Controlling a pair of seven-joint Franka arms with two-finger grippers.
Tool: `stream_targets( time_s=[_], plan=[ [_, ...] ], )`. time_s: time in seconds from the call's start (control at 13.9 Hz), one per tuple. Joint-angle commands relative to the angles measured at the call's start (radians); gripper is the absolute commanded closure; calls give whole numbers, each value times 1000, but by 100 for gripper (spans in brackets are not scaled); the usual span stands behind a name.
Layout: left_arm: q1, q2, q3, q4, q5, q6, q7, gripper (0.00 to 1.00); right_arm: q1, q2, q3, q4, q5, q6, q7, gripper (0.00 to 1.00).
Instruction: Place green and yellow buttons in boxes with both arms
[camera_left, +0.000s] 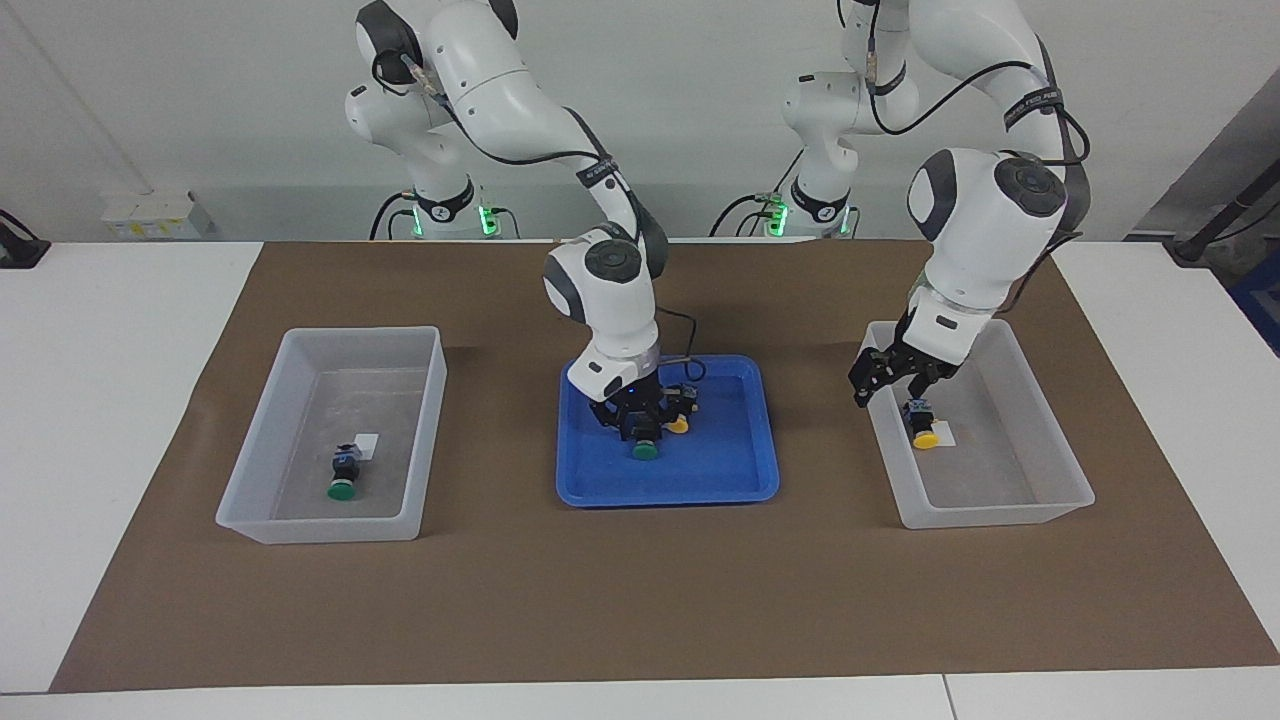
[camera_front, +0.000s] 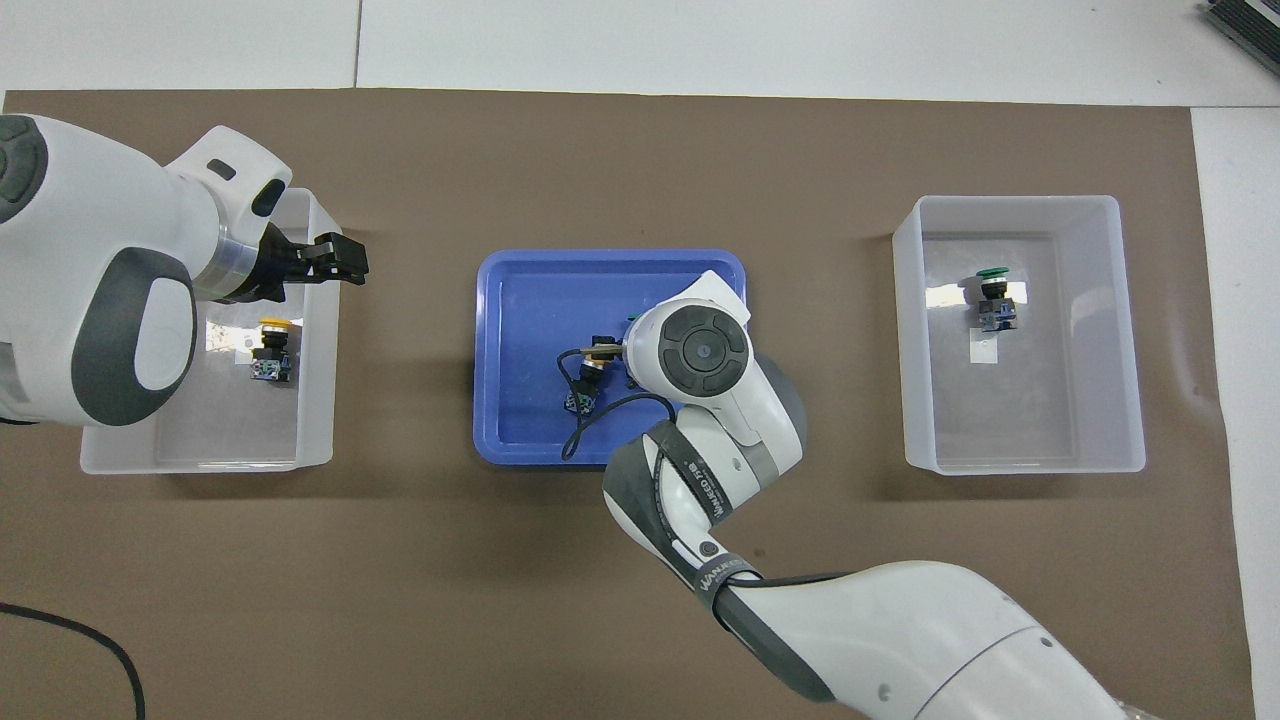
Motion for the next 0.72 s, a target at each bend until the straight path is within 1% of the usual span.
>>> stream_targets(
  time_s=[0.0,0.14,0.22,0.29,0.5,0.65],
  plan=[
    [-6,9,7,11,-8,9,-11,10,-20,-76,0,-27,-7,-29,18,100],
    [-14,8,7,-3,-10,23,-13,10,-71,-150,1,-27,-7,-99,8,100],
    [-30,3,5,-26,-10,44,-26,13,-103,-189,1,-28,-7,-133,-5,100],
    [-52,-3,5,-45,-10,69,-45,13,-138,-223,1,-31,-7,-170,-31,100],
    [-118,-20,5,-107,-10,138,-100,13,-238,-297,1,-53,-7,-286,-164,100],
    [-159,-31,5,-144,-10,181,-114,13,-305,-343,3,-105,-7,-293,-225,100]
  ],
)
